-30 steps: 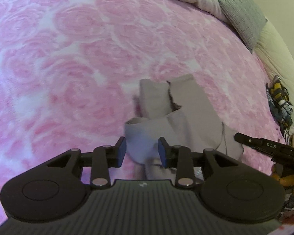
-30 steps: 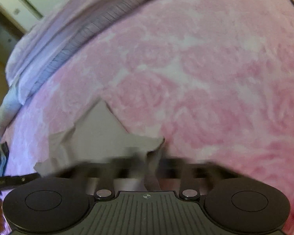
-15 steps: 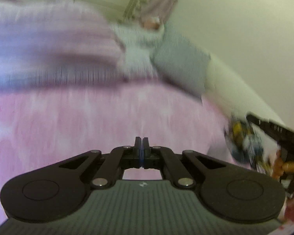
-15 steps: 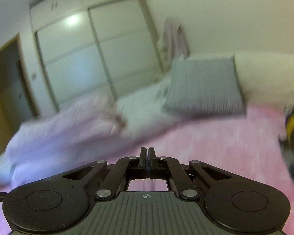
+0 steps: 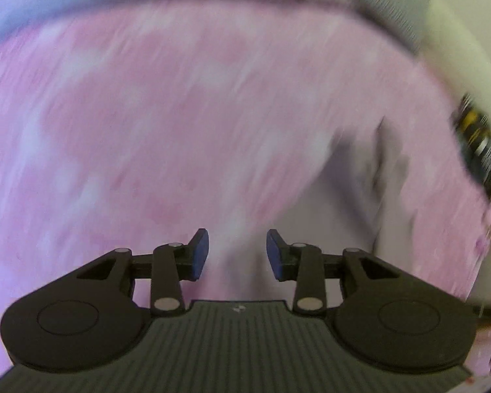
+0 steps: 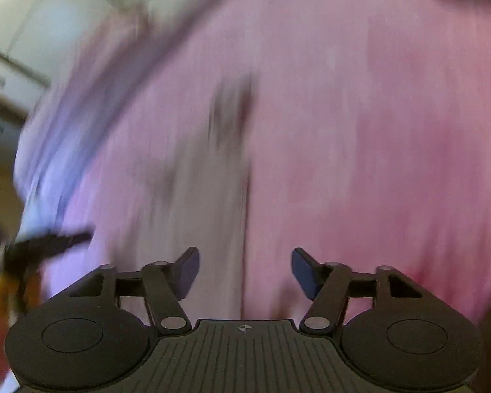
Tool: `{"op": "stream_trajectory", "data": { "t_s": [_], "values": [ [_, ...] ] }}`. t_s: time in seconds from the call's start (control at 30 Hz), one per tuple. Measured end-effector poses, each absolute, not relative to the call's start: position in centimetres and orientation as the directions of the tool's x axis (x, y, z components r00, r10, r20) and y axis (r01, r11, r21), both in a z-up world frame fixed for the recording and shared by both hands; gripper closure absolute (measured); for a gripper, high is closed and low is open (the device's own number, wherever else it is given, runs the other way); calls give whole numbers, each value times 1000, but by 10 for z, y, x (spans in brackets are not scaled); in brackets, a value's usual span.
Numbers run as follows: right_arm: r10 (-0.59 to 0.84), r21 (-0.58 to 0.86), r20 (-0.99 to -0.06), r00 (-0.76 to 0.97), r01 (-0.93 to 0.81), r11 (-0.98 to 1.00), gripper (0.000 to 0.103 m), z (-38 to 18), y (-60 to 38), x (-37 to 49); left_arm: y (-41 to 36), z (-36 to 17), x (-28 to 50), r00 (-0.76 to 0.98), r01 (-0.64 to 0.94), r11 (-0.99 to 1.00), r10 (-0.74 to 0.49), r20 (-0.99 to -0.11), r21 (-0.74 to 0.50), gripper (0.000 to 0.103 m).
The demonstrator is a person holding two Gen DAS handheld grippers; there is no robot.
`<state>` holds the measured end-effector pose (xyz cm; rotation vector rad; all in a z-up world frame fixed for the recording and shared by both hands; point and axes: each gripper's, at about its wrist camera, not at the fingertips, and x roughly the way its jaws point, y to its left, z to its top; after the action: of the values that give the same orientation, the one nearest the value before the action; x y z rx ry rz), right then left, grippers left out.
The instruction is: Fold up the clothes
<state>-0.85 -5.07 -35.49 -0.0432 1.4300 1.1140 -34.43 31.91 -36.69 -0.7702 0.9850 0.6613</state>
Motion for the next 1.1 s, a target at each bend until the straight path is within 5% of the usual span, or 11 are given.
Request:
{"op": "stream_trajectory", "data": {
  "t_s": [0.27,0.3,0.33,0.53,0.7,1.1],
  "values": [
    [472,542,-831,-294,-614,573,61,-400,-94,-110,283,-387,-416,337,-799,533,15,-941,-278,70],
    [479,522,-838,-261,-639,565,69,-400,-94,-117,281,-387,-418,339,-792,544,14,-941,-277,70],
    [476,499,-848,-232,-651,571,103,-397,-93,-119,281,-388,-418,340,-787,553,17,-940,-275,70],
    [607,546,-792,-64,-520,657,103,-352,-138,-78,279,-388,-408,405,-735,600,14,-914,-316,70],
    [556,467,-824,112,-423,777,103,-330,-170,-18,273,-388,-383,467,-679,651,26,-884,-340,70],
    [510,403,-850,136,-456,794,103,-340,-157,34,227,-403,-321,505,-327,916,-36,-862,-230,70]
  ]
}}
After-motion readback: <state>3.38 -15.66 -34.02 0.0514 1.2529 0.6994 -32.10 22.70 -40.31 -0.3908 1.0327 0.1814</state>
